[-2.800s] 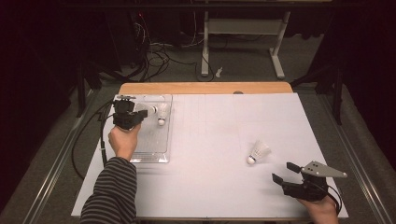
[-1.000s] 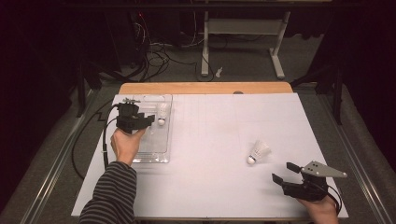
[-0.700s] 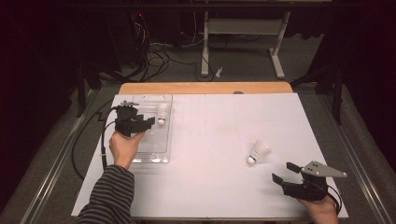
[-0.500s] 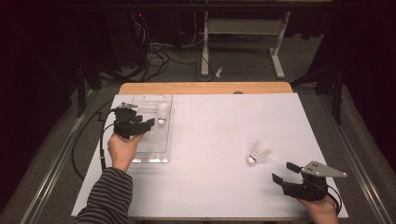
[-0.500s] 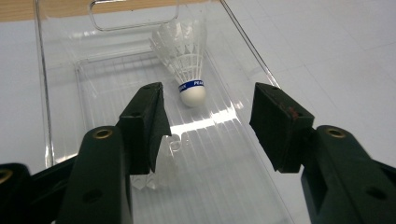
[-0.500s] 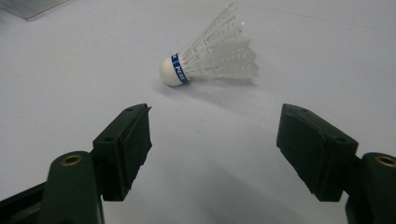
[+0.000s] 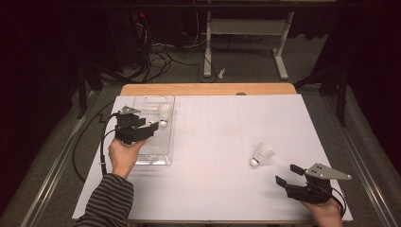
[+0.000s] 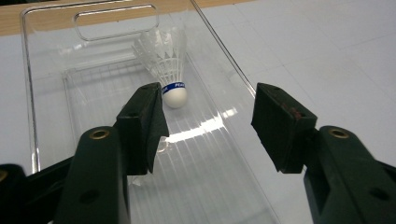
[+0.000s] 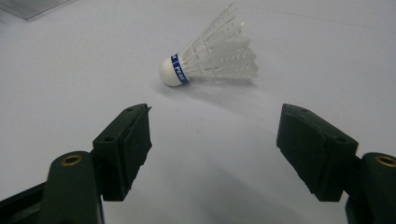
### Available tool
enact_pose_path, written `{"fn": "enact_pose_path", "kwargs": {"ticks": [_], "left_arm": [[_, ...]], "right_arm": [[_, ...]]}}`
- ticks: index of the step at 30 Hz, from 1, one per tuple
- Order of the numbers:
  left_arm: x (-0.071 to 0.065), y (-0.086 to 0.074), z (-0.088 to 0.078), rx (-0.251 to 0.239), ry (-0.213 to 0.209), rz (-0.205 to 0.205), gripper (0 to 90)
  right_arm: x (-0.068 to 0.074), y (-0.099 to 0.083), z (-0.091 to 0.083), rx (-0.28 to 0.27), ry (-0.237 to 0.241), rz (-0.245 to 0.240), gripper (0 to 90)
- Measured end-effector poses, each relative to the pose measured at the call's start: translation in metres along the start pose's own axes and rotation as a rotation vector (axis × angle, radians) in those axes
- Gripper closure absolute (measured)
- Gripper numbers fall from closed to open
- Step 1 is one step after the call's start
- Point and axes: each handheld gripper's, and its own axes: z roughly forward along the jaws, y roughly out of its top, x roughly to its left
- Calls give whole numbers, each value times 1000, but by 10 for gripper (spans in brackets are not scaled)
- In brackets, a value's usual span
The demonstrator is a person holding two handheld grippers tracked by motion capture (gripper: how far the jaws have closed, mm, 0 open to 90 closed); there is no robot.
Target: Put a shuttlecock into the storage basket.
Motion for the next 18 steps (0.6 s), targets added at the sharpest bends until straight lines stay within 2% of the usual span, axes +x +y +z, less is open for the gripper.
{"fn": "enact_pose_path", "kwargs": {"ticks": [5, 18], "left_arm": [[-2, -2, -4, -19, -3, 4, 443], [-11, -10, -15, -52, -16, 43, 440]], "right_arm": [[0, 0, 0, 1, 0, -1, 267], [0, 0, 0, -2, 0, -2, 266]]}}
